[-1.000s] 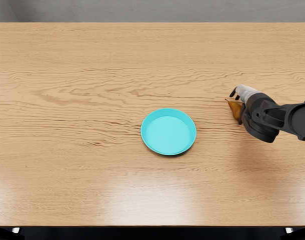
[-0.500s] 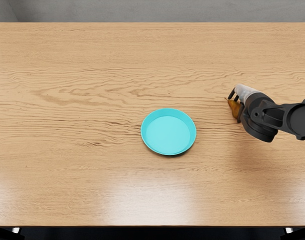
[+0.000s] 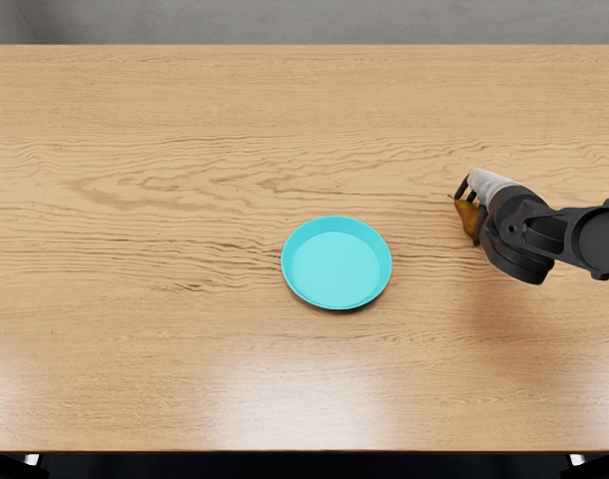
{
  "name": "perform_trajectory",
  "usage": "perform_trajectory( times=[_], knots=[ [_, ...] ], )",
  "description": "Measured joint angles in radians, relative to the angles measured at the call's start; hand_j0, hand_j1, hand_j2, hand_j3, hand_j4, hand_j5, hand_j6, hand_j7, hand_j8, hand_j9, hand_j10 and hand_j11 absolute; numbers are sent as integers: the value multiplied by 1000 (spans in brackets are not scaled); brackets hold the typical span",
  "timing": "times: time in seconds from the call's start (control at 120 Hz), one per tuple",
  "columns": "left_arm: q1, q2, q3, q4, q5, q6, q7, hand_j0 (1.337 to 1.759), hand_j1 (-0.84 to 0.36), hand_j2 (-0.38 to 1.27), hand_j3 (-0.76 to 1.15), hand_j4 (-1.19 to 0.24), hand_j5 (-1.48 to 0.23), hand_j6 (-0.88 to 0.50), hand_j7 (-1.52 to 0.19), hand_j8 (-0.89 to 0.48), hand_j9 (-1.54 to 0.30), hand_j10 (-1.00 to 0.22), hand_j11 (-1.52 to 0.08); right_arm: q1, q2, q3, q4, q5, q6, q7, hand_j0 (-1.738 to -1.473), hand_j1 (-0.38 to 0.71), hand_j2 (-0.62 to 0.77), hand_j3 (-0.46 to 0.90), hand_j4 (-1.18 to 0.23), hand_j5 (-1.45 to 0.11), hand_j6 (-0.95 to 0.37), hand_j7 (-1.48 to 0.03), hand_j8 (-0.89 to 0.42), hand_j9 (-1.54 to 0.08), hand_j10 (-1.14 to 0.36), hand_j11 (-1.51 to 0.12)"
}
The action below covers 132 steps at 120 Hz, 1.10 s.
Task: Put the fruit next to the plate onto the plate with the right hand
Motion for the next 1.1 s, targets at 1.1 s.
perform_trajectory(
  times=[1.1],
  knots=[
    [0,0,-1,0,0,0,0,1658,336,2,0,-11,-15,-11,-15,-11,-14,-11,-15,2,0,1,0,-10,2,2,-1658,213,202,1,-356,-762,-256,-741,-460,-759,-555,-760]
  ],
)
